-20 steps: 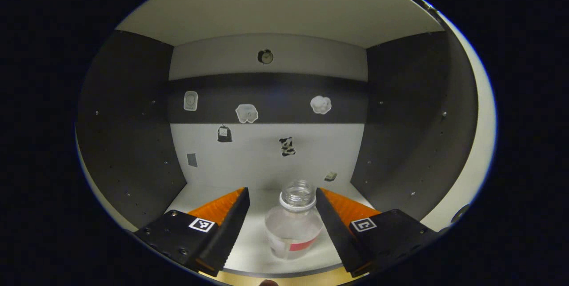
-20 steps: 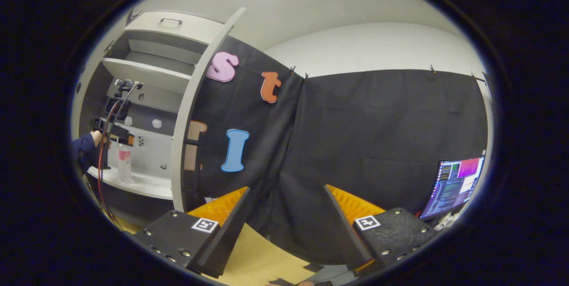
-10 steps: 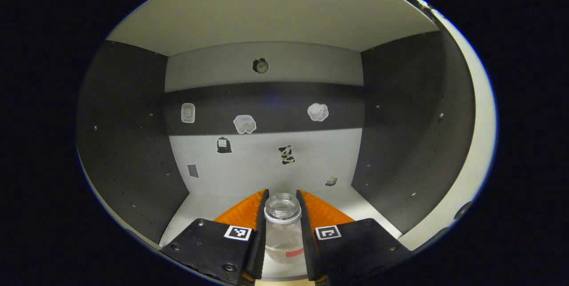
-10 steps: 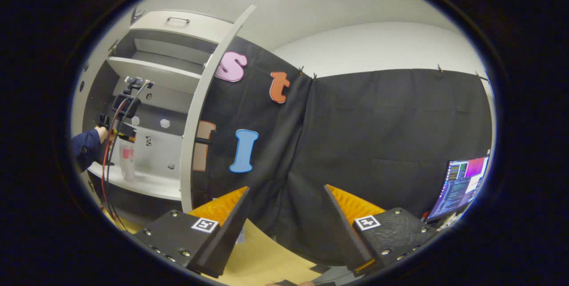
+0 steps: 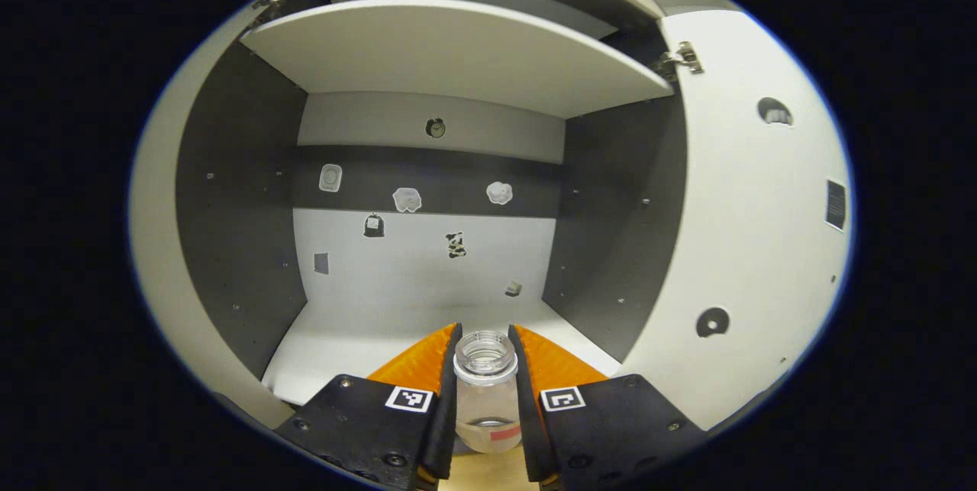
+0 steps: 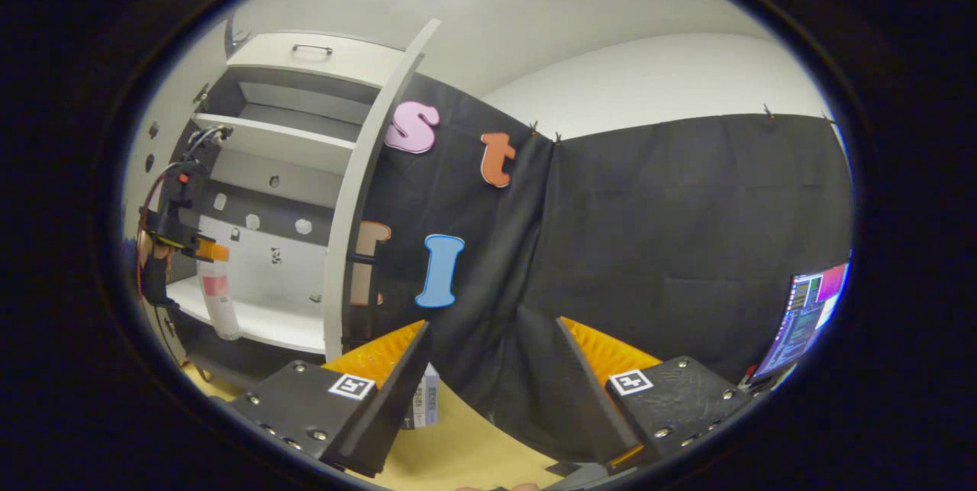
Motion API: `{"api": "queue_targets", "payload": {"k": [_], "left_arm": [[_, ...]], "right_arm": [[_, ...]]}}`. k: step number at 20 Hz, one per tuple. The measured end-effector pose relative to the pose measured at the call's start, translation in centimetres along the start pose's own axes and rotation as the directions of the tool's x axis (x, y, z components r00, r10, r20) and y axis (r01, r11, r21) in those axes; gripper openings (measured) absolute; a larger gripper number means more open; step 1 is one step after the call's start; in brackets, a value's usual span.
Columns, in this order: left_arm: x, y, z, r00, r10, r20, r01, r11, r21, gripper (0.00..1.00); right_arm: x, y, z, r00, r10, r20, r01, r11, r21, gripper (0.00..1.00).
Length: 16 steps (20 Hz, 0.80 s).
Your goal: Grasp the bottle in the cabinet with the left hand and place it on the coaster, then close the right door with the right hand and the left door with the left hand.
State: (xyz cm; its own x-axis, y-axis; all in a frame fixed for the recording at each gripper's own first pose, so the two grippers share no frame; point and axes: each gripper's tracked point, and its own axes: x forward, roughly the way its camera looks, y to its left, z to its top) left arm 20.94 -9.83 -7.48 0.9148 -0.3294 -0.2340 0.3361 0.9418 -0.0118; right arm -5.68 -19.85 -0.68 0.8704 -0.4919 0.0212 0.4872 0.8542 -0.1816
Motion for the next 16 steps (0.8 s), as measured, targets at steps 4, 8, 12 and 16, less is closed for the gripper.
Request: {"api": "queue_targets", "payload": {"k": [4,8,12,16], "left_arm": [[-4.7,-0.5,-3.4,0.999,-0.028,0.019,0.029,0.999,-0.023,0.37],[-8.3,0.6,-10.4,0.998,-0.006,-0.060,0.002,0.998,-0.065,0.37],[-11.2,1.7,-19.0,0.981,0.019,-0.191,-0.036,0.996,-0.084,0.38],[-13.6,1.0,-26.1,0.951,-0.014,-0.308,-0.030,0.990,-0.139,0.38]], "right_arm": [[-0.2,1.5,0.8,0.998,0.062,0.022,-0.062,0.998,0.007,0.96],[-0.2,2.8,0.8,0.994,0.110,0.028,-0.111,0.994,0.019,0.96],[-1.0,3.2,0.3,0.990,0.142,0.024,-0.142,0.990,0.005,0.96],[-0.9,3.9,0.3,0.985,0.169,0.023,-0.170,0.985,0.011,0.96]]}}
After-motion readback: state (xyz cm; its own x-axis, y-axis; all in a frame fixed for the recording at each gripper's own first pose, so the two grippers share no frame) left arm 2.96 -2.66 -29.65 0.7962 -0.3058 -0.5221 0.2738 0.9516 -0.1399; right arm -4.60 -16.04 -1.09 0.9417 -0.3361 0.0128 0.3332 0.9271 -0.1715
